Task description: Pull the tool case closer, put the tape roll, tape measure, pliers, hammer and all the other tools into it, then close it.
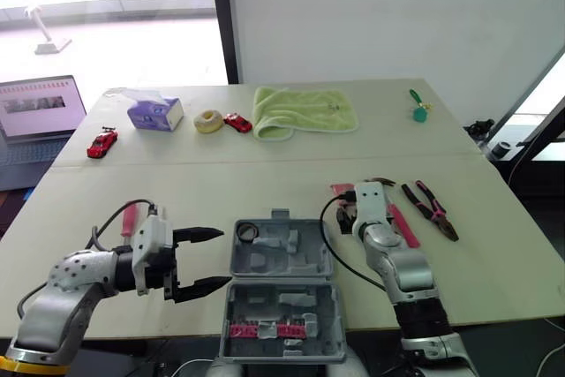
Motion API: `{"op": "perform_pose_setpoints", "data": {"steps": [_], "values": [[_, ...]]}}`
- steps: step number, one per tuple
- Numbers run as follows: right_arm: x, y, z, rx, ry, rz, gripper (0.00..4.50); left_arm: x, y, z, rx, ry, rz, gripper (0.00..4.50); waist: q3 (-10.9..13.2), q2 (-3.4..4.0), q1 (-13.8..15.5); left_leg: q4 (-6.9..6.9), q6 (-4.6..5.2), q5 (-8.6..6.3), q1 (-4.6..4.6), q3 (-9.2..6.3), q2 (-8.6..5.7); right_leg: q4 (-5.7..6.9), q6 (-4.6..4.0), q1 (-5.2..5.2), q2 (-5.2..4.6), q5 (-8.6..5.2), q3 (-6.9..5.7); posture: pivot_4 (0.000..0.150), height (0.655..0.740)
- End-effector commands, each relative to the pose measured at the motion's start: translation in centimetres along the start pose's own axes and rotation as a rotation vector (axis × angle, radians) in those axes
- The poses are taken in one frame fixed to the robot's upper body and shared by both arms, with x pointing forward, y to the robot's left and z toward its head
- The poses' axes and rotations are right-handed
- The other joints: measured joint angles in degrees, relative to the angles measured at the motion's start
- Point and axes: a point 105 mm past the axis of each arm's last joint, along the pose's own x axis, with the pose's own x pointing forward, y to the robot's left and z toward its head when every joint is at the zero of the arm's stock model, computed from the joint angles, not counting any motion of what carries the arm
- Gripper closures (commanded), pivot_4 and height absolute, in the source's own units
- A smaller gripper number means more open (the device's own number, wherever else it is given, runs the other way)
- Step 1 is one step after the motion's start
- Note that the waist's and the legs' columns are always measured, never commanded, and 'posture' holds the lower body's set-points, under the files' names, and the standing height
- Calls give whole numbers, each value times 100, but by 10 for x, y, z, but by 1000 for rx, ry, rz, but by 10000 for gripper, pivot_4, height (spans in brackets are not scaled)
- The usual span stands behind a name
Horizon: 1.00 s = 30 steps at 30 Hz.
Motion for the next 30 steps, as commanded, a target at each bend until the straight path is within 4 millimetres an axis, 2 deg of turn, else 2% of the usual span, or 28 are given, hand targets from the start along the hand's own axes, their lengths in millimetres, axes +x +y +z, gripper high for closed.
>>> {"op": "perform_pose_setpoints", "data": {"steps": [1, 3, 6, 7, 12, 15, 18, 23, 30], "values": [[5, 2, -1, -7, -6, 1, 16775, 2, 0, 6, 33, -1, -6, 0, 0, 1, 0, 0, 0, 0, 1, 0, 0, 0, 0, 0, 0, 0, 0, 1500, 7400], [6, 2, -4, -4, 3, 0, 28080, 1, 1, 6, 32, 2, -2, 0, 0, 1, 8, 0, 0, 0, 0, 0, 0, 0, 0, 0, 0, 0, 0, 1500, 7400], [5, -2, -8, 18, 16, -6, 42692, 1, 1, 6, 30, 3, 2, 0, 0, 1, 19, 0, 0, 0, -1, 0, 0, 0, 0, 1, 0, 0, 0, 1500, 7400], [4, -5, -9, 20, 20, -13, 44469, 1, 1, 6, 30, 4, 3, 0, 0, 1, 20, 0, 0, 0, -1, 0, 0, 0, 0, 1, 0, 0, 0, 1500, 7400], [-4, -14, -13, 17, 23, -20, 44469, 3, 2, 5, 28, 4, -1, 0, 0, 2, 23, 0, 0, 0, -1, 0, 0, -1, 1, 1, 0, 0, 0, 1500, 7400], [-19, -27, -18, 27, -2, -14, 44469, 7, 0, 3, 24, 2, -21, 0, 0, 3, 53, -1, 0, 0, -3, -1, 0, -2, 1, 2, 0, -1, 0, 1500, 7400], [-39, -26, -18, 1, -67, 50, 44469, 10, 1, 1, 18, -2, -28, 0, 0, 4, 66, -2, 3, -2, -5, 0, 0, -5, 1, 1, 0, -1, 0, 1500, 7400], [-95, -12, -66, -85, 37, 219, 44469, 18, 0, 0, 11, -12, -69, 0, 0, 6, 51, -2, 7, -4, -4, 0, 0, -6, -13, 1, 0, -12, 0, 1500, 7400], [-155, -2, -93, -57, 140, 238, 44469, 25, 0, 1, 13, -20, -115, 0, -1, 5, 65, -1, 17, -10, -2, 0, 1, -6, -21, 2, 0, -18, 2, 1500, 7400]]}}
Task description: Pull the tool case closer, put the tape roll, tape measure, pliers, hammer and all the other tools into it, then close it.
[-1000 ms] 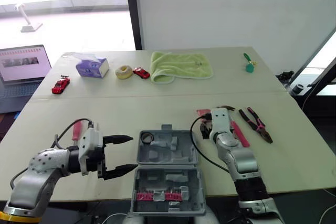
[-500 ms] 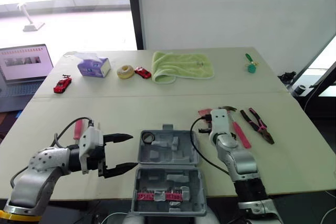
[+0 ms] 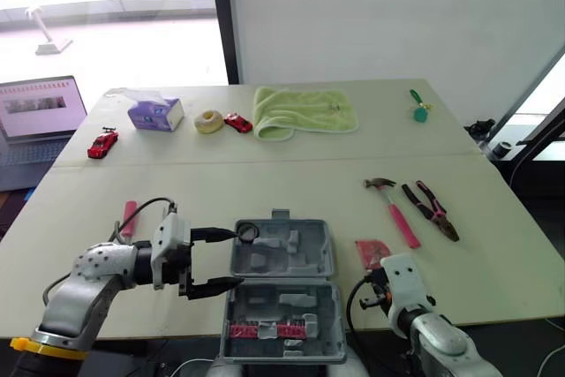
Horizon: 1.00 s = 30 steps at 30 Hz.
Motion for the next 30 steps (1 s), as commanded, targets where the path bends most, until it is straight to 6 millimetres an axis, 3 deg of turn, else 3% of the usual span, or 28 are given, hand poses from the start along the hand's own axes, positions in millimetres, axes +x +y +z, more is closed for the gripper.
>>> {"op": "perform_pose_setpoints", "data": {"steps": [1, 8, 16, 19, 26, 29, 30], "values": [[-29, 17, -8, 44, 34, 13, 44469, 5, 0, 8, 30, -21, -32, 0, 0, -1, 120, -3, 1, 0, -4, -3, 0, -2, 1, -2, 0, -1, -3, 1500, 7400], [-54, 34, -21, 113, 103, 8, 44469, 9, 3, 11, 28, -26, -51, 0, 0, 0, 181, -1, 26, -17, -17, -7, 0, -8, -4, -7, -1, -15, -11, 1500, 7400], [-56, 35, -30, 135, 136, -3, 44469, 11, 3, 11, 28, -24, -66, 0, 0, 0, 172, 1, 31, -19, -16, -6, 1, -5, -15, -9, -1, -21, -10, 1500, 7400], [-58, 30, -28, 166, 124, -21, 36020, 12, 3, 12, 27, -26, -68, 0, 0, 0, 171, 1, 31, -19, -16, -6, 1, -5, -15, -9, -1, -21, -10, 1500, 7400], [-76, 11, -21, 163, 107, 30, 1058, 13, 3, 15, 27, -28, -60, 0, 0, 0, 165, 4, 31, -19, -17, -6, 1, -5, -15, -7, -1, -20, -8, 1500, 7400], [-82, -15, -8, 9, 90, 126, 416, 14, 3, 19, 23, -36, -52, 0, 1, 0, 149, 13, 31, -19, -14, -5, 0, -5, -16, 2, 0, -19, -6, 1500, 7400], [-81, -23, 5, -87, 60, 213, 416, 15, 3, 19, 21, -35, -50, 0, 2, -1, 147, 19, 31, -19, -11, 4, 0, -6, -17, 4, 0, -17, 3, 1500, 7400]]}}
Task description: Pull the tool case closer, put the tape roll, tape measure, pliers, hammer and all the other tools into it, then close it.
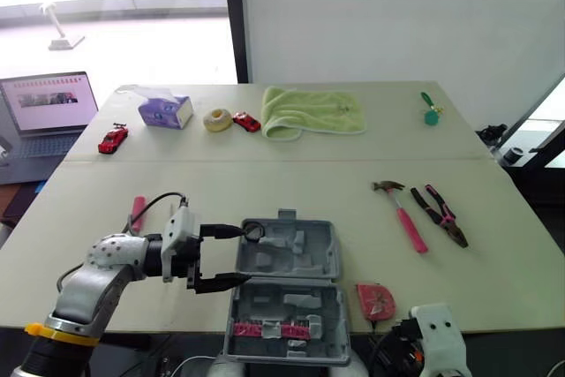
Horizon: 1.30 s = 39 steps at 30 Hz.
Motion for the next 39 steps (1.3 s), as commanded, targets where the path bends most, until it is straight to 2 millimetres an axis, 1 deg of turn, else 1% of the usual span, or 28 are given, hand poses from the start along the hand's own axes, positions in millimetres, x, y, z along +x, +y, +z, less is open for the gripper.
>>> {"op": "perform_pose_setpoints", "data": {"steps": [1, 2, 3, 7, 9, 12, 14, 16, 19, 22, 28, 33, 35, 38, 39], "values": [[-9, -21, 45, -304, -98, 219, 416, 2, -2, 11, 35, -22, -4, 0, 3, -8, -35, 2, 0, 0, 2, 5, -1, -1, -1, 3, 0, 1, 5, 1500, 7400], [-8, -24, 55, -435, -102, 309, 416, 1, -3, 10, 34, -18, -3, 0, 5, -12, -42, 7, 0, 0, 17, 13, 0, -6, -2, 17, 0, 4, 10, 1500, 7400], [-8, -26, 62, -523, -95, 367, 416, 0, -3, 9, 33, -16, -3, 0, 4, -12, -46, 7, 0, 0, 24, 24, 0, -6, -2, 23, 0, 4, 19, 1500, 7400], [-1, -32, 72, -785, -59, 565, 416, -6, -1, 6, 32, -2, -1, 0, 3, -3, 43, -5, 16, -8, 19, 5, 8, 0, 20, 20, 15, -11, 6, 1500, 7400], [13, -31, 76, -962, -33, 708, 416, -10, -3, 3, 33, 12, -4, 0, 11, -8, -11, -1, 18, -9, 12, 7, 8, -5, 47, 21, 15, -2, 6, 1500, 7400], [27, -36, 74, -1091, 12, 806, 416, -11, -6, 3, 36, 14, -1, 0, 15, -13, -38, 5, 19, -11, 11, 21, 8, -26, 46, 27, 15, 2, 20, 1500, 7400], [37, -39, 78, -1146, 3, 827, 416, -13, -8, 4, 37, 18, 10, 0, 19, -14, -24, 2, 20, -11, 13, 21, 8, -24, 48, 25, 15, 2, 19, 1500, 7400], [45, -39, 80, -1176, -3, 854, 416, -16, -12, 4, 37, 24, 20, 0, 24, -10, -27, 3, 19, -11, 13, 20, 8, -18, 50, 23, 15, 2, 19, 1500, 7400], [50, -38, 80, -1184, -3, 880, 416, -21, -14, 3, 34, 32, 32, 0, 25, -9, -12, 6, 19, -11, 17, 20, 8, -8, 49, 23, 15, 3, 20, 1500, 7400], [62, -36, 75, -1189, -6, 883, 416, -27, -16, 4, 39, 52, 63, 0, 25, -10, -15, 7, 18, -10, 20, 20, 8, -2, 46, 24, 16, 4, 20, 1500, 7400], [69, -27, 64, -1181, -1, 905, 416, -32, -15, 7, 44, 59, 86, 0, 26, -5, -14, 9, 18, -10, 21, 21, 8, -1, 44, 24, 16, 5, 22, 1500, 7400], [77, -31, 62, -1180, 12, 866, 416, -32, -14, 7, 45, 60, 90, 0, 26, -5, -15, 9, 18, -10, 21, 21, 8, 0, 44, 24, 16, 5, 22, 1500, 7400], [75, -31, 64, -1175, 4, 866, 5688, -32, -14, 6, 45, 60, 90, 0, 26, -5, -18, 9, 18, -10, 21, 21, 8, -1, 44, 23, 16, 5, 22, 1500, 7400], [71, -30, 66, -1164, -4, 881, 16593, -33, -14, 4, 42, 63, 85, 0, 26, -5, -17, 9, 18, -10, 22, 21, 8, 0, 44, 23, 16, 5, 22, 1500, 7400], [69, -29, 66, -1163, -2, 886, 16590, -32, -14, 3, 41, 62, 83, 0, 26, -5, -16, 9, 18, -10, 21, 21, 8, 0, 44, 23, 17, 5, 22, 1500, 7400]]}}
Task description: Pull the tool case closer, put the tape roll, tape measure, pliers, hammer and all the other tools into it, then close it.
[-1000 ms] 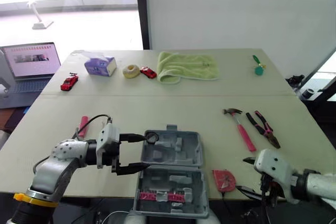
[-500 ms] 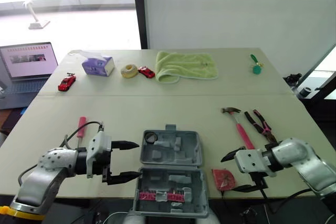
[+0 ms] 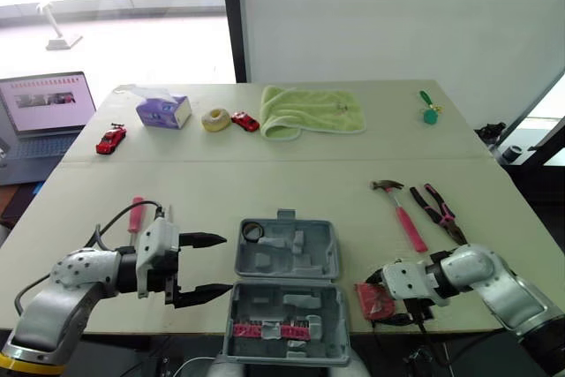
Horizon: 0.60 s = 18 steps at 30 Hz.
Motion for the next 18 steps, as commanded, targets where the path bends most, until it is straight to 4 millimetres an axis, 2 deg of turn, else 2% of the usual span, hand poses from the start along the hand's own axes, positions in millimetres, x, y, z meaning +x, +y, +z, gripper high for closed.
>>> {"op": "perform_pose_setpoints", "data": {"steps": [1, 5, 7, 11, 13, 15, 18], "values": [[-8, -1, 10, -19, -23, 0, 16590, -2, 1, 5, 30, -10, -3, 0, 0, 0, 1, 0, 0, 0, 0, 0, 0, 0, 0, 0, 0, 0, 0, 1500, 7400], [-15, -3, 22, -23, -38, 3, 16590, 0, 3, 5, 32, -15, -5, 0, 0, 0, 1, 0, 0, 0, 0, 0, 0, 0, 0, 0, 0, 0, 0, 1500, 7400], [-24, -11, 33, -21, -45, -13, 16590, 0, 6, 4, 33, -15, 0, 0, 0, 0, -1, 1, 0, 0, 0, 0, 0, 1, -1, 0, 0, 0, 1, 1500, 7400], [-51, -46, 77, -15, -43, -84, 16590, -5, 14, -1, 38, 2, 29, 0, 6, 17, -53, 2, 0, 0, 0, 1, 0, 3, -6, -7, 2, 4, 6, 1500, 7400], [-49, -69, 102, -64, -23, -145, 16590, -6, 18, -6, 40, 8, 43, 0, 5, 19, -85, 0, 0, 0, 2, -1, 2, 6, -6, -10, 5, 4, 5, 1500, 7400], [-39, -82, 116, -49, -4, -162, 16590, -5, 21, -8, 44, 8, 48, 0, 2, 15, -104, -4, -1, 0, -1, -3, 5, 7, -5, -12, 8, 4, 4, 1500, 7400], [-14, -99, 116, -65, 139, -153, 16590, -3, 26, -9, 50, -2, 59, 0, 1, 12, -105, -6, -1, 0, -10, -6, 6, 4, -4, -18, 10, 4, 1, 1500, 7400]]}}
